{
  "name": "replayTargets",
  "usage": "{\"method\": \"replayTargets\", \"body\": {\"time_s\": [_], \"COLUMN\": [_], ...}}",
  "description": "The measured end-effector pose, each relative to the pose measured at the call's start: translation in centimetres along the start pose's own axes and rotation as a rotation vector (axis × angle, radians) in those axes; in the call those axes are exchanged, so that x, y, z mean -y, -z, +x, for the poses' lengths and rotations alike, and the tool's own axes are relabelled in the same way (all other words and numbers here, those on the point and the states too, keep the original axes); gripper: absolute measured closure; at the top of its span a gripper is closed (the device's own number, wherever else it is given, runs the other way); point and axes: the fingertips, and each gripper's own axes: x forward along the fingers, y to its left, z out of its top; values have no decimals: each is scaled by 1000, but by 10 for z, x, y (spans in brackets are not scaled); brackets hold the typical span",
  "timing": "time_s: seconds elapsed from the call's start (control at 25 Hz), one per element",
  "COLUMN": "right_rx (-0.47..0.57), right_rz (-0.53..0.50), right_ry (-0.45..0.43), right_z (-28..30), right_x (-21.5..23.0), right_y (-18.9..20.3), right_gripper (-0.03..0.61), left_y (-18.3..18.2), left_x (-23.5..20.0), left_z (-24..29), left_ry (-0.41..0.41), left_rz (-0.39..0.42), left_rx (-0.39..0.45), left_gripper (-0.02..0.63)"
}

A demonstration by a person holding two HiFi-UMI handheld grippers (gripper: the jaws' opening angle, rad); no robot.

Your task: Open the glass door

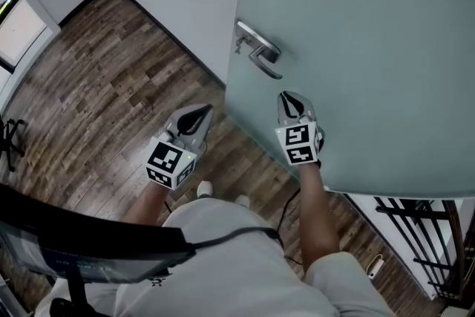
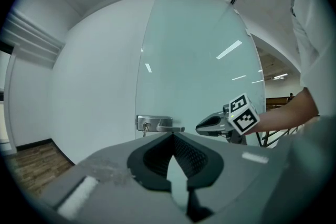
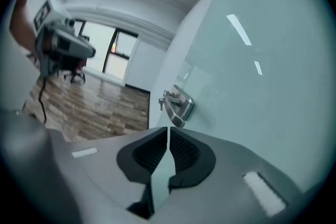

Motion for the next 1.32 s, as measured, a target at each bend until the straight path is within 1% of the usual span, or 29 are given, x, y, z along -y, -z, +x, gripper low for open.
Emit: {"method": "replayTargets", "body": {"time_s": [0.08, 0.2, 0.28, 0.44, 0.68, 0.96, 1.12, 1.32], "right_rx": [85, 179, 220, 251, 273, 276, 271, 265], "right_rz": [139, 288, 345, 404, 405, 398, 393, 388], "right_ry": [-61, -113, -117, -83, -78, -78, -84, -87], "right_z": [-23, -55, -74, -104, -119, -115, -110, -106], "right_x": [-14, -25, -27, -24, -27, -32, -39, -44], "right_y": [-11, -21, -27, -27, -34, -36, -35, -36], "right_gripper": [569, 570, 571, 571, 571, 571, 571, 571], "left_y": [-2, -9, -16, -28, -35, -26, -19, -16], "left_x": [6, 18, 25, 36, 48, 50, 49, 43], "left_z": [3, 8, 12, 10, 3, 2, -3, -7], "left_ry": [11, 31, 44, 61, 85, 134, 141, 132], "left_rz": [0, -4, -5, -10, -19, -64, -72, -66], "left_rx": [3, 8, 16, 38, 46, 28, 27, 29], "left_gripper": [612, 612, 612, 612, 612, 612, 611, 611]}}
